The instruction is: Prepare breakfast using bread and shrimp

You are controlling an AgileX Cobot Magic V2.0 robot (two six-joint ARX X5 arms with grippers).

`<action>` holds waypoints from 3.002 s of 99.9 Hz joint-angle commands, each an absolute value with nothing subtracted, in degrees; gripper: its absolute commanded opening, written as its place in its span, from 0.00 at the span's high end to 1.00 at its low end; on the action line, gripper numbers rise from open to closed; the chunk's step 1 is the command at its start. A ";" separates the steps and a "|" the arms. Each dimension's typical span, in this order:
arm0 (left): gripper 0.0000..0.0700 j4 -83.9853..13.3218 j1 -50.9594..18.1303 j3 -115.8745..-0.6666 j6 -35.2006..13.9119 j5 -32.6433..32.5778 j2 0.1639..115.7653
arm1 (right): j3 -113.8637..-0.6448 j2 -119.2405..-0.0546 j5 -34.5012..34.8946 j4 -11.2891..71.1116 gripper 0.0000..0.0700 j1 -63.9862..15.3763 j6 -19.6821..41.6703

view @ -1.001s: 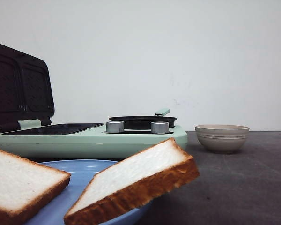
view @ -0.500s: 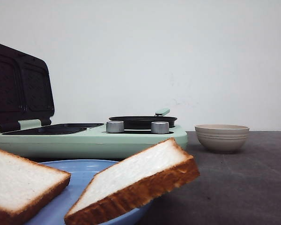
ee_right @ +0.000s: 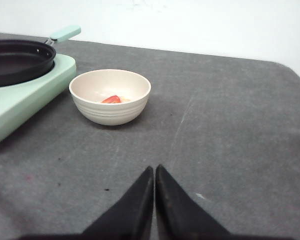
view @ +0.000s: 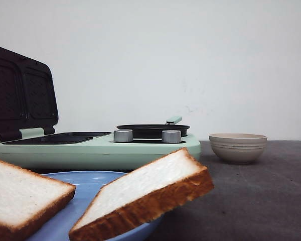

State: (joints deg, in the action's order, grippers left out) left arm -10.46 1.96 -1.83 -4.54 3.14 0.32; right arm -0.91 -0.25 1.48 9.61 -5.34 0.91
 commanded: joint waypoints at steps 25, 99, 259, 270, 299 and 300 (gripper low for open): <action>1.00 -11.20 1.91 -4.64 -22.00 4.23 0.32 | -5.19 -0.60 4.36 9.23 1.00 -5.43 24.29; 0.99 -36.91 1.91 -35.88 -18.65 23.66 31.31 | -38.00 -34.06 15.27 32.14 1.00 -5.48 24.73; 0.39 -58.26 -5.28 -35.90 -20.64 30.02 46.63 | -38.00 -34.35 24.08 32.64 1.00 -5.48 23.40; 0.39 -56.88 -7.46 -35.90 -20.64 29.65 50.17 | -38.00 -34.35 24.56 32.67 1.00 -5.50 23.38; 0.39 -52.86 -11.97 -35.90 -21.30 26.72 57.49 | -38.00 -34.35 24.67 33.10 1.00 -5.50 23.40; 0.39 -52.69 -12.10 -35.90 -21.32 26.72 57.69 | -38.00 -34.35 24.67 33.12 1.00 -5.50 23.40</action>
State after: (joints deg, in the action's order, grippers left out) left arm -53.69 -11.42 -34.98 -21.58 26.92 56.42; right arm -36.93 -34.15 24.43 33.45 -5.34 23.86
